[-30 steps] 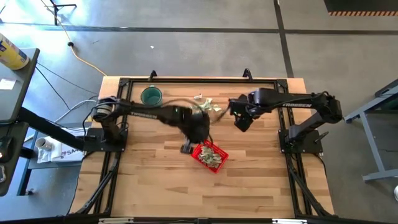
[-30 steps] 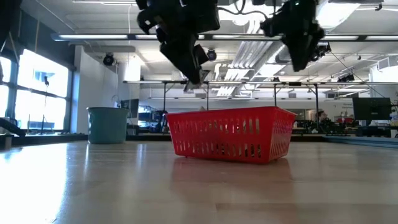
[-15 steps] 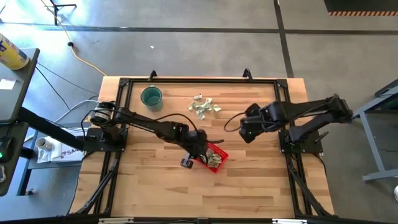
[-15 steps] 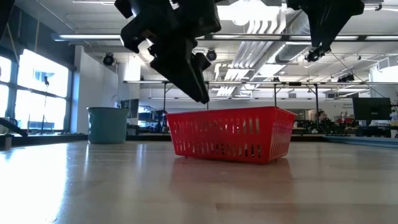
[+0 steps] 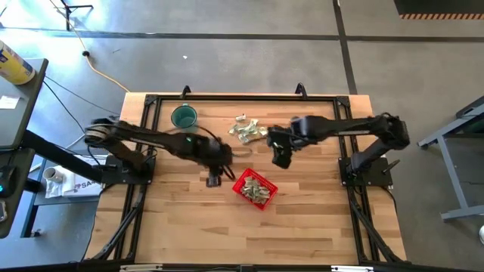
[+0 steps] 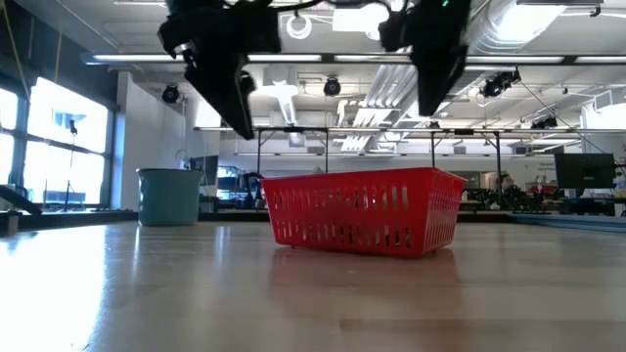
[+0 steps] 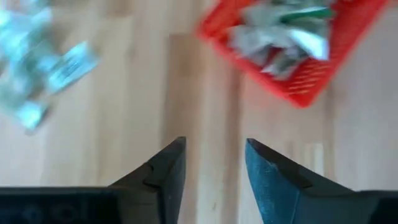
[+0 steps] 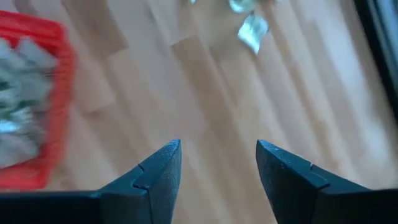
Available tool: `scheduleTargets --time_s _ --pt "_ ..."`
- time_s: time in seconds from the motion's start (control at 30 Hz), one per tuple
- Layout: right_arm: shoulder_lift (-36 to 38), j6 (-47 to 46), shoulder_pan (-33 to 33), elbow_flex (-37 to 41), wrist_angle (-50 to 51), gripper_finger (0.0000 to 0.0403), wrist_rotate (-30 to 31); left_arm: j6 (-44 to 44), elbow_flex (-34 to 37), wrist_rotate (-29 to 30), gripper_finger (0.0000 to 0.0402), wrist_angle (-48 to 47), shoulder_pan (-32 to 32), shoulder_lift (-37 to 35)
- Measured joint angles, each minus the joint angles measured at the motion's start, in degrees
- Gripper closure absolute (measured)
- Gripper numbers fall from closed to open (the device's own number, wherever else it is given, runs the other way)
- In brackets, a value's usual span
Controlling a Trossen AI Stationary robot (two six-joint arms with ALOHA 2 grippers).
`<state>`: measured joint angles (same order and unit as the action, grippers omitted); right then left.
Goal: Pick and place Stevia / Truvia into bins
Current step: Put the light green stevia packet into the bin
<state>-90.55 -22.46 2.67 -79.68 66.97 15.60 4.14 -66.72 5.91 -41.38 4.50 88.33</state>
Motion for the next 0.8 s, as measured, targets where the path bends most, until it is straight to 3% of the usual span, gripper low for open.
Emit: scheduleTargets --time_s 0.2,0.33,0.53,0.8 --pt "-5.8 22.6 6.6 0.0 -7.0 0.0203 0.8 11.0 10.6 0.9 0.0228 -0.6 -3.5 -15.5" --pt "-10.5 35.4 9.4 0.0 -8.8 0.0198 0.4 18.4 16.0 4.9 0.0231 -0.8 -3.8 -25.1" --pt "-16.2 46.0 13.1 0.0 -13.7 0.0190 -1.9 27.1 19.7 8.7 0.0228 -1.8 -3.8 -34.9" --pt "-21.2 51.0 15.7 0.0 -19.5 0.0190 -5.6 28.3 19.8 16.6 0.0234 -3.7 -3.8 -40.3"
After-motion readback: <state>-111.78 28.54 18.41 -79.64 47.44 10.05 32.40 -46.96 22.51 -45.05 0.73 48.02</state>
